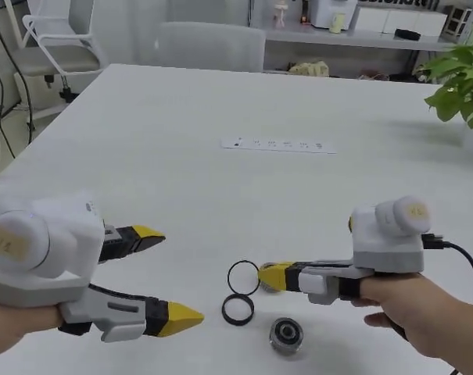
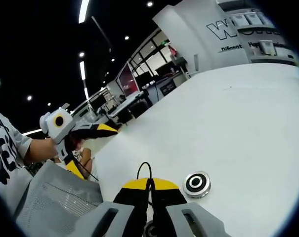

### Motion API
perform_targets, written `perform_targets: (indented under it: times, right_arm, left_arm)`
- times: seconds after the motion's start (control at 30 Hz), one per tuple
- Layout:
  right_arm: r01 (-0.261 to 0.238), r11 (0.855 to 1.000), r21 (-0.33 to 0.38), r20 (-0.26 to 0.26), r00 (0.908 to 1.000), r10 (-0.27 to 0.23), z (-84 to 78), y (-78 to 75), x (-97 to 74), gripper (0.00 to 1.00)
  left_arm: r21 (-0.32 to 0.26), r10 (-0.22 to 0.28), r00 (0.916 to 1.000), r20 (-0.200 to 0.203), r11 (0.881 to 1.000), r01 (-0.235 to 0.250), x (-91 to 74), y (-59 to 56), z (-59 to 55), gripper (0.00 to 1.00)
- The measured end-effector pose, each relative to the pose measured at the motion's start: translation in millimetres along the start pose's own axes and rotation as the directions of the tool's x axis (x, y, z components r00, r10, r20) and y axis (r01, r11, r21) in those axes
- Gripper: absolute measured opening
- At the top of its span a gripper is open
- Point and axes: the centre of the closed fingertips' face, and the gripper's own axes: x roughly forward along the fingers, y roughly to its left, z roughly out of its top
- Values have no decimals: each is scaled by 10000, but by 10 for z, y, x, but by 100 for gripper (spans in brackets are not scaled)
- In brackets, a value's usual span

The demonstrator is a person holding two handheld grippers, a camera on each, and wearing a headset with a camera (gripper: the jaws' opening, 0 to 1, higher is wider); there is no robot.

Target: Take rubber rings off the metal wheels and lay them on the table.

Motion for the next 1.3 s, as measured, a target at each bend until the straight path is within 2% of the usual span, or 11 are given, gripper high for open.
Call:
perform_targets:
  times: [0.17,0.6,1.0,1.3]
  right_arm:
    - [-11,9993,363,-265,9996,21,-66,-24,39,0]
    - [-60,9974,715,-934,9955,127,-228,-26,147,0]
    - [112,9955,936,-1320,9912,12,-334,-102,155,0]
    - [153,9950,985,-1402,9901,-13,-360,-122,178,0]
  left_arm:
    - [-24,-5,10000,2,10000,5,-9,-13,-22,69]
    - [2,-10,9999,-108,10000,10,-26,-16,-95,69]
    - [-39,-155,9997,-210,9999,154,9,-51,-137,69]
    - [-39,-157,9995,-274,9999,156,11,-46,-158,69]
